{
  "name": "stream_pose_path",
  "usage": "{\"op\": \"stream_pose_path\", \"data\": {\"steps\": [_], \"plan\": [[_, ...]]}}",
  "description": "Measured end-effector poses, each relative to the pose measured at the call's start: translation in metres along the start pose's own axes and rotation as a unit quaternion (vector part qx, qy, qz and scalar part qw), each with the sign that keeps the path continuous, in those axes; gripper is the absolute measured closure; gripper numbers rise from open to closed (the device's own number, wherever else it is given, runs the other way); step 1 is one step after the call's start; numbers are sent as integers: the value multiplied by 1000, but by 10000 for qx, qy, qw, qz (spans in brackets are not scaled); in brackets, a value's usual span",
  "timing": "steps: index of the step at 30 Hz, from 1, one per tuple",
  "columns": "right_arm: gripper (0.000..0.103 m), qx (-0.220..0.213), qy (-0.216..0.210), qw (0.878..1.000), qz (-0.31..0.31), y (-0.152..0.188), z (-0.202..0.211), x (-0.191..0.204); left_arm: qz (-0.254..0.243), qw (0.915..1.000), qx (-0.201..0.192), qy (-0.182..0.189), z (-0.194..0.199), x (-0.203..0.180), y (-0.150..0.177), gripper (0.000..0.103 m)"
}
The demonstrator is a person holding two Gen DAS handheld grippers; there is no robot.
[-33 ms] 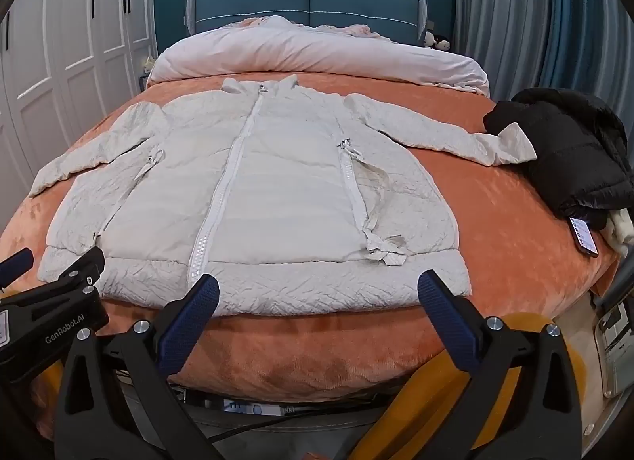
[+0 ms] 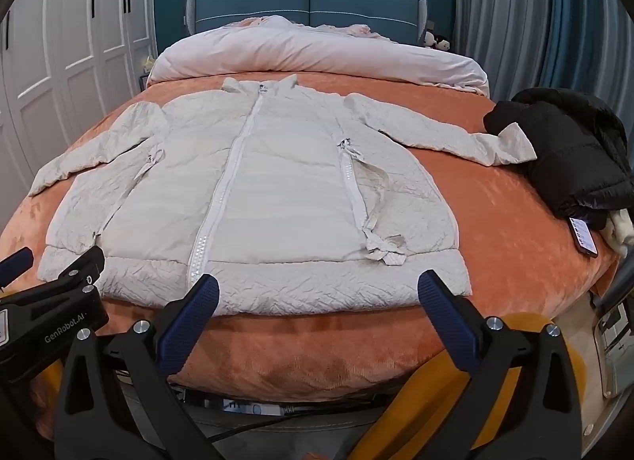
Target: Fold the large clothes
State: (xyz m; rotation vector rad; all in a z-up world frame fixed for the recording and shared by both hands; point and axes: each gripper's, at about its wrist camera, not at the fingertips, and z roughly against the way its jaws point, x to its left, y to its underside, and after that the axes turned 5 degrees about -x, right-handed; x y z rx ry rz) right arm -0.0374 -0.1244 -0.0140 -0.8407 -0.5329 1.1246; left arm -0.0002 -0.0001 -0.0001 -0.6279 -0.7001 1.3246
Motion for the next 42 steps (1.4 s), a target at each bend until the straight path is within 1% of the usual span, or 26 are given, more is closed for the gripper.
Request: {"op": "stream_pose_path", "data": {"steps": [8,12,19,42], "plan": [[5,3,-31,10000,31,1,-1,5,4,10000,69,37,-3,-2,0,6],[5,8,-67,10000,29,5,2,0,-34,10000,59,37,-1,-7,0,6],[5,16,-64,10000,14,2,1,2,-118,9999,27,64,2,-10,1,6],[5,5,-70,10000,9,1,3,1,-119,9999,17,42,5,-11,0,7]]}}
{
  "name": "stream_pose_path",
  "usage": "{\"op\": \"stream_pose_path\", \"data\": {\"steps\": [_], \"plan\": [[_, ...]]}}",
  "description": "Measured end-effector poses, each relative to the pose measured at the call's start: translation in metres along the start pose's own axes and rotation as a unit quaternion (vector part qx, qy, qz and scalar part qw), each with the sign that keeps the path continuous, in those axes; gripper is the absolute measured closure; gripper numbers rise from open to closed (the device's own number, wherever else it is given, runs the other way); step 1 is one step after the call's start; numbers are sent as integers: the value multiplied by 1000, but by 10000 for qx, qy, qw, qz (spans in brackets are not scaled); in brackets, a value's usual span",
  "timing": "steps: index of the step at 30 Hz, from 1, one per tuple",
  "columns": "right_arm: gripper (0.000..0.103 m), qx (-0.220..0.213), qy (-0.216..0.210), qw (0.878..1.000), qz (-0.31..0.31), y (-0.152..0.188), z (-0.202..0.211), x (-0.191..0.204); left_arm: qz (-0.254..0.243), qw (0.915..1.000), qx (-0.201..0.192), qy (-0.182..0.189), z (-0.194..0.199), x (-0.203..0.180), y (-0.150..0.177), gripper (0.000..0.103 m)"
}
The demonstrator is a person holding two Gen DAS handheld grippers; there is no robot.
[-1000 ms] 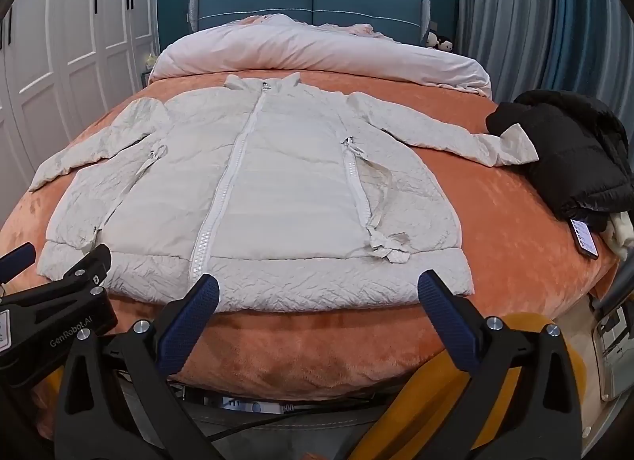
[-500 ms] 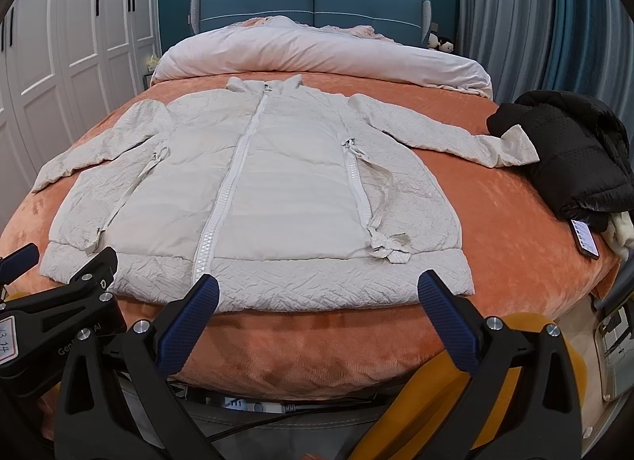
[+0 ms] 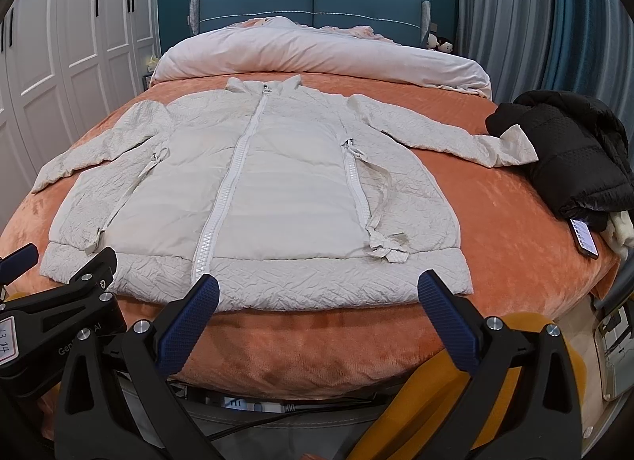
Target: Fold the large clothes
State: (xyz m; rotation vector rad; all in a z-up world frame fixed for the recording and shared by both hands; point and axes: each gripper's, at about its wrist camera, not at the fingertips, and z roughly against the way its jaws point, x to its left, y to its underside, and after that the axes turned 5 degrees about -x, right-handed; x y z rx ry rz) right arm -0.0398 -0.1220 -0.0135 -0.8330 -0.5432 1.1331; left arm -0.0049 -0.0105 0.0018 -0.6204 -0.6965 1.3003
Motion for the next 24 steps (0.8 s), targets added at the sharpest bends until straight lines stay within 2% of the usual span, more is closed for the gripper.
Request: {"op": "stream_pose_path", "data": {"steps": [24], "plan": [[5,59,19,10000,-21,-5,2,-6,-3,10000,11,15,3,-3,-2,8]]}}
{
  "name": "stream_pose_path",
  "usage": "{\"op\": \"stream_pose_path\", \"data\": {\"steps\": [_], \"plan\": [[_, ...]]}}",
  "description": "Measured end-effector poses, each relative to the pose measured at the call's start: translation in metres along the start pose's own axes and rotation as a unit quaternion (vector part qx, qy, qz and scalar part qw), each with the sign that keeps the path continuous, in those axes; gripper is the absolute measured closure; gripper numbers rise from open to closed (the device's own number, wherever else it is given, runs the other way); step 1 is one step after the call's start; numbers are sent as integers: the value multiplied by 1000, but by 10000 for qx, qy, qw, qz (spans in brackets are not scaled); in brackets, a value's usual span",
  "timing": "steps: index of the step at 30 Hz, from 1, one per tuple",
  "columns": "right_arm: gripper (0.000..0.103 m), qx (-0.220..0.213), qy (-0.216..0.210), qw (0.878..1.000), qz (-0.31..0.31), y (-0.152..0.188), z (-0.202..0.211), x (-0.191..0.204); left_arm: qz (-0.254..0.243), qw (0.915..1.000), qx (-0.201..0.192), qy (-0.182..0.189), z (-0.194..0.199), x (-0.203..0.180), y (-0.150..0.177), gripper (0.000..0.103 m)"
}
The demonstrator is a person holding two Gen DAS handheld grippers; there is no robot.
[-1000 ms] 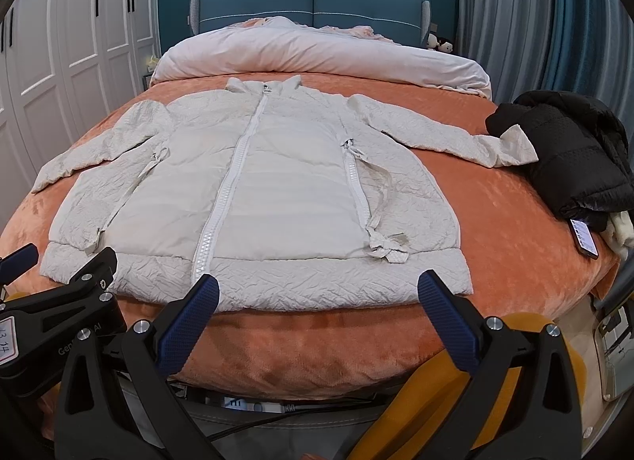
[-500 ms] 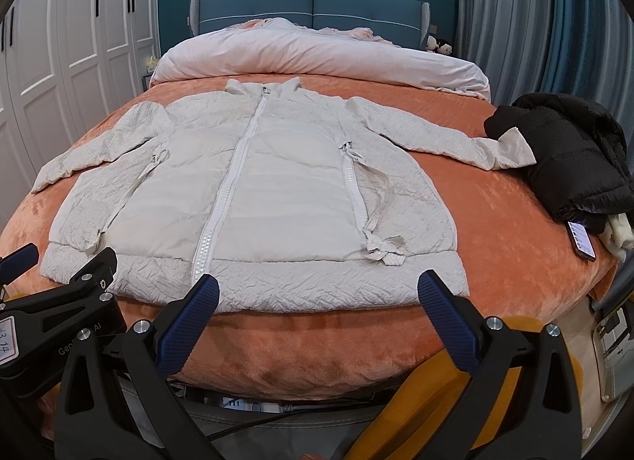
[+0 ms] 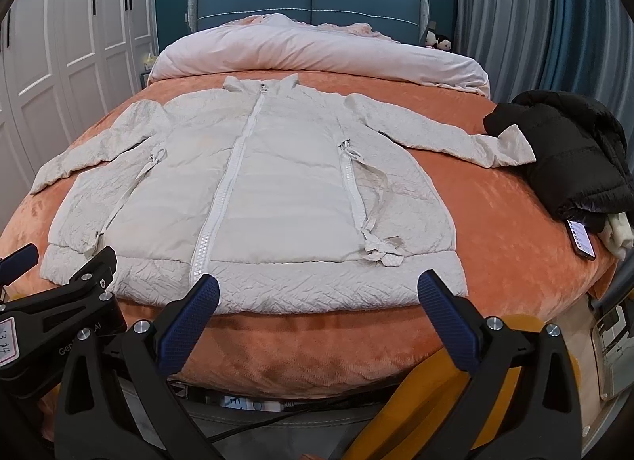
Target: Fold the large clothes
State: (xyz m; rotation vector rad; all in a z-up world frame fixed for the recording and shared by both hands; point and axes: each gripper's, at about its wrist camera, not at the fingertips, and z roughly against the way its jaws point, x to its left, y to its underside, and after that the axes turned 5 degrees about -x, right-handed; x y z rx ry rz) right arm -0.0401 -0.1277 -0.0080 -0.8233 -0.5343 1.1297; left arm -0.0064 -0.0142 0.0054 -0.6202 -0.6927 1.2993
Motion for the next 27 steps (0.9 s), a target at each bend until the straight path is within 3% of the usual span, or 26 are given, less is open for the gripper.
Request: {"op": "stream_pose_path", "data": {"steps": [27], "plan": [[5,99,-3,9999,-21,6,-6,2,-15,10000,72,-44,-2,-3,3,11]]}}
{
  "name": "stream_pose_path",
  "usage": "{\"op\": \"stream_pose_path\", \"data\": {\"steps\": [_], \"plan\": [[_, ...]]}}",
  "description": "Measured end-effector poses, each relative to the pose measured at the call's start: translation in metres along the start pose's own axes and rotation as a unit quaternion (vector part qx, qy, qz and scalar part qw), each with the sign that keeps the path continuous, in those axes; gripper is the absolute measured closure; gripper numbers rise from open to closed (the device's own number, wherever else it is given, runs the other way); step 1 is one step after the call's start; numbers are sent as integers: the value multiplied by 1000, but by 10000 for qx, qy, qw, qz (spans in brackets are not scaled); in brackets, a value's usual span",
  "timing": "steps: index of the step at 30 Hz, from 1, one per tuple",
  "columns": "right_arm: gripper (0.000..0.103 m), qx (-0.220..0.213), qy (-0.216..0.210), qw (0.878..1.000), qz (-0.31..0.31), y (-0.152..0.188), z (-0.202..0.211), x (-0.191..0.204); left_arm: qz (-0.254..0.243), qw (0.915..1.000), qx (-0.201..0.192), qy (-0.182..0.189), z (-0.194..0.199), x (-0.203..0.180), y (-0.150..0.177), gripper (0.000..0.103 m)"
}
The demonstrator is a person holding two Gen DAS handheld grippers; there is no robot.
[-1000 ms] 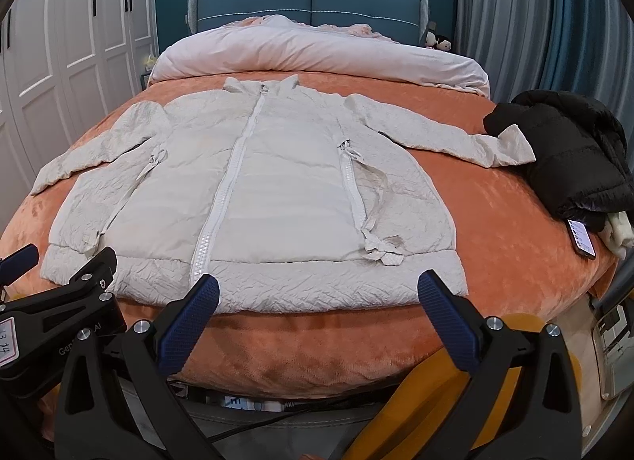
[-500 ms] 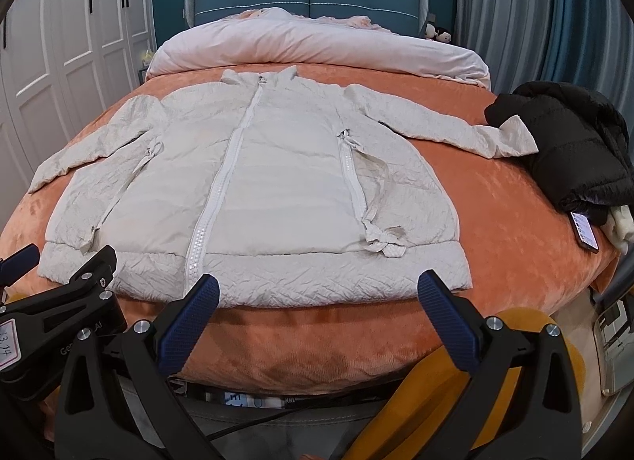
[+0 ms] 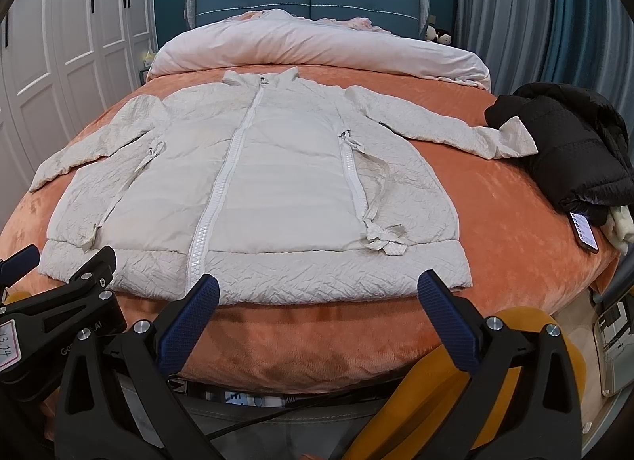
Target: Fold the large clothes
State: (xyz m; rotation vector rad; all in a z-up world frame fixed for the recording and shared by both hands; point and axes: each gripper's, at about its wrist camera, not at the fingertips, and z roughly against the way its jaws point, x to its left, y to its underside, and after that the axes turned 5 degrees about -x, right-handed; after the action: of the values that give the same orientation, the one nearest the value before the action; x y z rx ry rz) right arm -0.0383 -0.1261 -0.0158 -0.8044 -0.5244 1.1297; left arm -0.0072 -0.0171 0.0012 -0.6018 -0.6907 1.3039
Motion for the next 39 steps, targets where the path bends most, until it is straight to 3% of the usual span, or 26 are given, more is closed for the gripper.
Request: {"op": "stream_pose_path", "data": {"steps": [12,22,26,31,34,39], "plan": [[5,110,-108,9999,-65,4,-3,-1,-47,10000,33,-24,-2,0,3,11],[5,200,-63,9998,9,-9,-38,-11,-60,9999,17,127,-27,2,-9,10],[5,-56,195,9994,-290,-44,-65,-58,149,9997,-141,134,-48,16,-43,8],[5,36,473,9897,-1349,-96,-132,-171,643,9974,-285,-168,-91,52,-96,8],[5,117,764,9737,-2145,-113,-174,-247,994,9938,-332,-374,-118,76,-121,8],[6,-12,1199,9405,-3181,-119,-226,-346,1042,9919,-213,-702,-161,94,-138,8]]}}
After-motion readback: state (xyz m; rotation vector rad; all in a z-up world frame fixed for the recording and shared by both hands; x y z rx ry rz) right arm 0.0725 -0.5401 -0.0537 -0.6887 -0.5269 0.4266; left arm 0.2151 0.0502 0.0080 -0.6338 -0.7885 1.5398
